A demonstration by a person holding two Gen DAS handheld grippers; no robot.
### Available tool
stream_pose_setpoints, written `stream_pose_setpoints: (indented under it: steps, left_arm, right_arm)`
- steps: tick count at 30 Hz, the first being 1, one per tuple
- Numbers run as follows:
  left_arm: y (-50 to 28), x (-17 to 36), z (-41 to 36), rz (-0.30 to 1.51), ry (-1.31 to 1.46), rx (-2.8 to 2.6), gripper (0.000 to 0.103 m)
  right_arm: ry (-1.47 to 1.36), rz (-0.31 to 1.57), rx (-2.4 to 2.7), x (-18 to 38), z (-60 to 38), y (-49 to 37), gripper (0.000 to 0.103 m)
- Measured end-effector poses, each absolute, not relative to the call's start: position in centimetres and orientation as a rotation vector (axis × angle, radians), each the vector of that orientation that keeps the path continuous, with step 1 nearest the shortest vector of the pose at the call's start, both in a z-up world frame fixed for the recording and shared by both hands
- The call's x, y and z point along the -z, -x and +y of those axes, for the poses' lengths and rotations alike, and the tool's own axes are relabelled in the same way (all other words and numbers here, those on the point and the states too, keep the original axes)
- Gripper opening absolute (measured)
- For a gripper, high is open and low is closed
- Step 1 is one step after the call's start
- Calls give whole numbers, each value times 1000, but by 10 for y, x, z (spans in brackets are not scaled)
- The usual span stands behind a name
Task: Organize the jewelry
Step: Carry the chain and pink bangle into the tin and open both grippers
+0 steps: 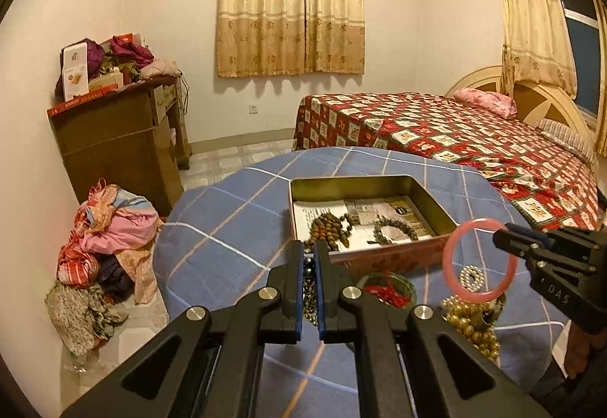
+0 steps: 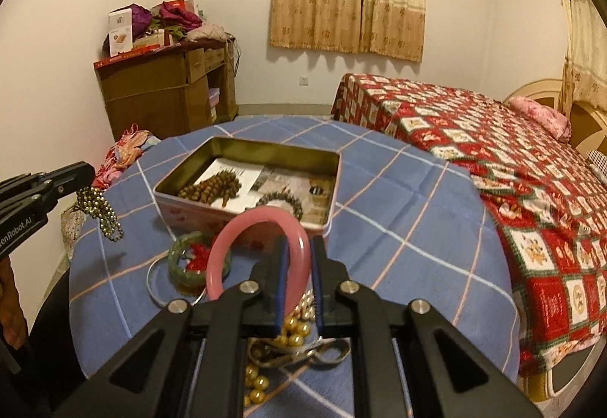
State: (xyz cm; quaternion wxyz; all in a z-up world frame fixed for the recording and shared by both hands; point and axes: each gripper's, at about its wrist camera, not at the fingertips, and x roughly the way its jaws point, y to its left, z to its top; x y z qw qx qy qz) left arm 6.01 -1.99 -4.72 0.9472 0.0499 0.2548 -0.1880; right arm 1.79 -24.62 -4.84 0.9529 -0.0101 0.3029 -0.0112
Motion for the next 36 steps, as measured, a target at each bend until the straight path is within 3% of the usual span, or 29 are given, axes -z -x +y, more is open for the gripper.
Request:
stream_pose_setpoints:
  steps: [20,36]
  left_arm:
    - [-102,12,-58,429,-152,439,4]
    - [-142,26,-87,446,-213,403,4]
  right_arm:
    - [90,536,76,17,-254,-60,13]
    - [73,587,61,31,-259,-95,13]
